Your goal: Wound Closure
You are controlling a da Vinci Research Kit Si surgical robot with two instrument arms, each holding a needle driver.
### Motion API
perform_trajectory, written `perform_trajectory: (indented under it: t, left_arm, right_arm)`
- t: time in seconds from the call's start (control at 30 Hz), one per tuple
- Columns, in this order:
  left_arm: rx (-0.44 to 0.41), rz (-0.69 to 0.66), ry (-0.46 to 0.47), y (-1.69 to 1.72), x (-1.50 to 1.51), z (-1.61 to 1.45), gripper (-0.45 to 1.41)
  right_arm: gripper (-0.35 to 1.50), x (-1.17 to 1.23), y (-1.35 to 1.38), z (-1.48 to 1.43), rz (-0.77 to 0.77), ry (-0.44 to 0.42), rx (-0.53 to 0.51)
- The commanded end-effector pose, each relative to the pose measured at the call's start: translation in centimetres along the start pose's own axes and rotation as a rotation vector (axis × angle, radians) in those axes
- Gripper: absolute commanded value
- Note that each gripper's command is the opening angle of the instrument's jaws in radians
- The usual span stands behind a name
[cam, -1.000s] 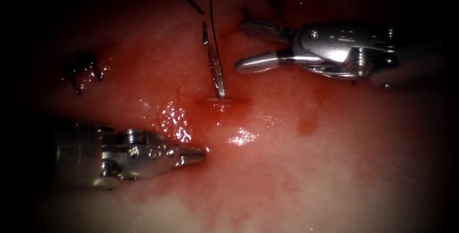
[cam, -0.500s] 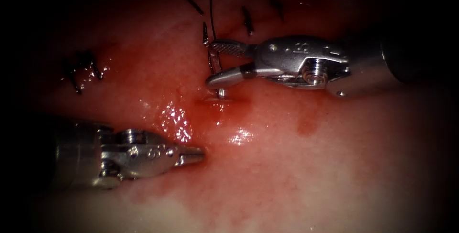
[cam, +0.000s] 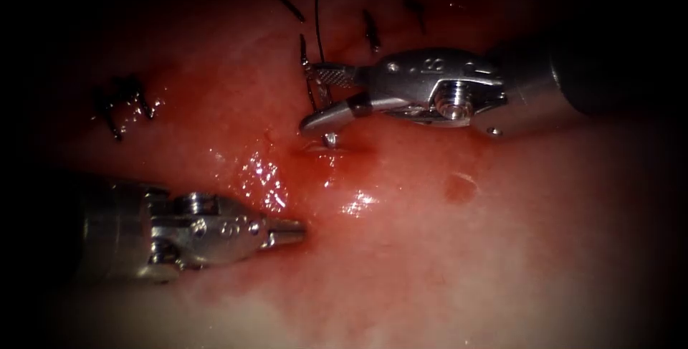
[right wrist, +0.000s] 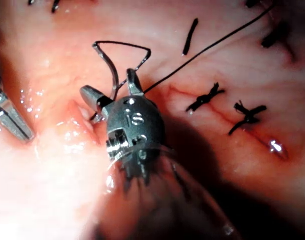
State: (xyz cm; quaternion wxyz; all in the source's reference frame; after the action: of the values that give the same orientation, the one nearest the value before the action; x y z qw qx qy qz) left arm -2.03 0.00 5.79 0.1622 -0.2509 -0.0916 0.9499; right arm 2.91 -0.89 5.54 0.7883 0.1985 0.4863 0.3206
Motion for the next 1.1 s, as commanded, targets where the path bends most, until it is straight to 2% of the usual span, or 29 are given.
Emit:
perform_trajectory:
  t: [0.03,0.17,0.23,0.37,0.57,0.63,0.73,0.93,1.1]
  left_arm:
    - [-0.004,-0.001,0.000,0.10,0.00,0.08,0.12]
    - [-0.004,-0.001,0.000,0.10,-0.01,0.07,0.12]
    - [-0.004,-0.001,0.000,0.10,-0.01,0.07,0.12]
    - [-0.004,-0.001,0.000,0.10,-0.01,0.07,0.12]
    - [-0.004,-0.001,-0.001,0.09,-0.01,0.08,0.10]
    - [-0.003,-0.001,-0.001,0.09,-0.01,0.08,0.10]
    - [-0.003,-0.001,-0.001,0.09,-0.01,0.08,0.10]
    - [-0.002,-0.002,-0.001,0.09,-0.01,0.08,0.10]
    - [-0.002,-0.002,-0.001,0.09,-0.01,0.08,0.10]
  right_arm:
    - [-0.35,-0.07,-0.05,0.07,0.033,0.008,-0.004]
    - [-0.35,-0.14,-0.06,0.11,0.254,0.020,-0.015]
    - [-0.35,-0.18,-0.09,0.10,0.249,0.013,-0.013]
    - [-0.35,-0.21,-0.13,0.06,0.278,0.023,0.038]
    - [-0.35,-0.26,-0.20,0.02,0.554,0.091,0.172]
    - [-0.35,-0.29,-0.28,0.03,0.757,0.124,0.251]
    - [-0.35,-0.32,-0.38,0.04,1.194,0.085,0.325]
    - [-0.35,-0.35,-0.60,0.08,1.196,0.114,0.436]
    - [-0.35,-0.38,-0.73,0.10,1.266,0.088,0.482]
